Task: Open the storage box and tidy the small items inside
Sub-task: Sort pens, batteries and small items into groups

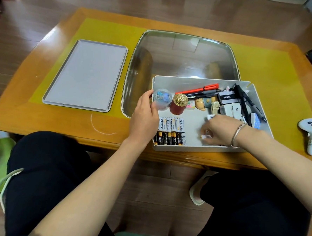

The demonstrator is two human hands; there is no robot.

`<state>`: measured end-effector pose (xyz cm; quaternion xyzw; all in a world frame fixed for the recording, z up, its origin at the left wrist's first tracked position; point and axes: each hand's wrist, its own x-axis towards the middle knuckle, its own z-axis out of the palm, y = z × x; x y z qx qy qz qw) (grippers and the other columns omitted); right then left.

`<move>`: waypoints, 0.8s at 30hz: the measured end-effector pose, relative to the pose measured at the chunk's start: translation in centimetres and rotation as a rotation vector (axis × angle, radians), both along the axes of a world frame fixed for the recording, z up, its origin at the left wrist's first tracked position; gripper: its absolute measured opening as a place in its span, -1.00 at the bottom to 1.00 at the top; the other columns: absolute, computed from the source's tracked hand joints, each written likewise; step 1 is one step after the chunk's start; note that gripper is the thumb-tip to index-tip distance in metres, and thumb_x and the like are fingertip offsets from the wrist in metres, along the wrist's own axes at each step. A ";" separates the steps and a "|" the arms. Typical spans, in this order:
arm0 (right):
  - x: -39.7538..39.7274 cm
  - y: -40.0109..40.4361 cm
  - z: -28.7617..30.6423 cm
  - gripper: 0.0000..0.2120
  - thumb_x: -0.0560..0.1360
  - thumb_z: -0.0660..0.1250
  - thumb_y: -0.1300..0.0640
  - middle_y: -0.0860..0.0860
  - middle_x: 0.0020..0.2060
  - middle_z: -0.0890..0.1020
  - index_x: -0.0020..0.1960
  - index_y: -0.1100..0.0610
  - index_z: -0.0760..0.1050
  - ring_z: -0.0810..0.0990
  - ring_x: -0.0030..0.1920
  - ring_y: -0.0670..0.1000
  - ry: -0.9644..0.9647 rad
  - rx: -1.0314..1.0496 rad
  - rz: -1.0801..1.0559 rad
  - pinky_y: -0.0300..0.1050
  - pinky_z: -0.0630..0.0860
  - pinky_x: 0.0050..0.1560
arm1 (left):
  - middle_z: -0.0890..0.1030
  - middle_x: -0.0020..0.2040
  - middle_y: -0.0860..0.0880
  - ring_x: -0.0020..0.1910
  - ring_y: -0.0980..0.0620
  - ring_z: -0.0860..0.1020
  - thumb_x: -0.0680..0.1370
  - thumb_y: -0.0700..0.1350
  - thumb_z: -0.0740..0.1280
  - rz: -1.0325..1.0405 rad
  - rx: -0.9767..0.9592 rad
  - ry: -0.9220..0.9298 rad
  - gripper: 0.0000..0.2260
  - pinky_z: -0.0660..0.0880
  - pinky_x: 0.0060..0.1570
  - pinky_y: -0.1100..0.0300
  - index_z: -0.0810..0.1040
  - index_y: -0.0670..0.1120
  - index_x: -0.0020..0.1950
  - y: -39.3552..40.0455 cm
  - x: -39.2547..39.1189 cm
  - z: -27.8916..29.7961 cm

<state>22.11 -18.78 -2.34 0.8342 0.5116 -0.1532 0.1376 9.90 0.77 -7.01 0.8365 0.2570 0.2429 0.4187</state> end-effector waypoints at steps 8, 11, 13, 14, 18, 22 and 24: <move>-1.4 4.0 -1.2 -0.85 0.45 0.34 0.16 0.14 -0.37 0.66 -0.22 0.24 0.52 0.63 -0.39 -0.01 0.268 0.372 -0.584 -0.26 0.51 -0.45 | 0.48 0.31 0.00 0.19 0.11 0.49 0.64 -0.12 0.15 -0.012 -0.016 -0.012 -0.67 0.48 -0.11 0.38 0.33 -0.07 0.42 0.0 -0.1 0.1; -1.3 4.7 -1.9 -0.76 0.47 0.40 0.13 0.22 -0.11 0.65 0.03 0.27 0.52 0.60 0.00 0.18 0.331 0.367 -0.695 0.09 0.56 0.02 | 0.48 0.31 0.00 0.19 0.11 0.49 0.64 -0.11 0.15 -0.015 -0.015 -0.012 -0.67 0.49 -0.11 0.37 0.33 -0.06 0.41 0.1 -0.1 0.1; -1.2 4.6 -2.0 -0.68 0.44 0.44 0.15 0.18 -0.07 0.65 0.14 0.24 0.49 0.56 0.07 0.16 0.350 0.359 -0.713 0.12 0.52 0.11 | 0.49 0.30 0.01 0.18 0.11 0.50 0.64 -0.11 0.15 -0.013 -0.017 -0.009 -0.67 0.51 -0.12 0.34 0.33 -0.06 0.41 0.1 -0.1 0.1; -1.2 4.4 -2.0 -0.69 0.44 0.43 0.19 0.15 -0.10 0.67 0.14 0.22 0.50 0.58 0.05 0.16 0.346 0.350 -0.689 0.09 0.52 0.12 | 0.49 0.30 0.01 0.18 0.11 0.50 0.65 -0.11 0.15 -0.014 -0.023 -0.008 -0.67 0.54 -0.11 0.30 0.33 -0.05 0.41 0.1 -0.2 0.1; -1.0 3.4 -1.9 -0.76 0.44 0.35 0.29 0.07 -0.21 0.69 0.08 0.11 0.50 0.66 -0.25 0.08 0.354 0.332 -0.610 -0.12 0.57 -0.14 | 0.49 0.30 0.00 0.18 0.10 0.51 0.65 -0.11 0.15 -0.022 -0.042 -0.004 -0.68 0.60 -0.05 0.14 0.33 -0.06 0.41 0.0 -0.1 0.2; -0.4 2.9 -0.6 -0.73 0.30 0.56 0.11 -0.08 -0.34 0.63 -0.07 0.08 0.55 0.51 -0.48 -0.23 0.323 0.221 -0.468 -0.41 0.38 -0.45 | 0.49 0.30 0.01 0.19 0.10 0.50 0.64 -0.10 0.16 -0.021 -0.041 -0.001 -0.67 0.60 -0.08 0.16 0.33 -0.05 0.42 0.0 -0.2 0.2; -0.7 2.8 -0.1 -0.79 0.29 0.56 0.12 -0.11 -0.39 0.61 -0.14 0.07 0.58 0.50 -0.56 -0.26 0.378 0.079 -0.366 -0.46 0.35 -0.55 | 0.48 0.31 0.01 0.20 0.10 0.49 0.64 -0.11 0.16 -0.020 -0.044 -0.004 -0.67 0.59 -0.07 0.19 0.33 -0.05 0.42 0.0 -0.1 0.2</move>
